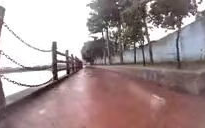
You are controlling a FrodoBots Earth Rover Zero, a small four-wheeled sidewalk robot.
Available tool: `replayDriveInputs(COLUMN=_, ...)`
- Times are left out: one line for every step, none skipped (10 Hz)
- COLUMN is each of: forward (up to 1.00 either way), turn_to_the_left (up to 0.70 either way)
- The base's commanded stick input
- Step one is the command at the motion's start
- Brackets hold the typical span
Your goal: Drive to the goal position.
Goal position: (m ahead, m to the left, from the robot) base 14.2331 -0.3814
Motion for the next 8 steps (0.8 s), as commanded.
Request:
replayDriveInputs(forward=1.0, turn_to_the_left=0.0)
replayDriveInputs(forward=1.0, turn_to_the_left=0.0)
replayDriveInputs(forward=1.0, turn_to_the_left=0.0)
replayDriveInputs(forward=1.0, turn_to_the_left=0.0)
replayDriveInputs(forward=1.0, turn_to_the_left=0.0)
replayDriveInputs(forward=1.0, turn_to_the_left=0.0)
replayDriveInputs(forward=1.0, turn_to_the_left=0.0)
replayDriveInputs(forward=1.0, turn_to_the_left=0.0)
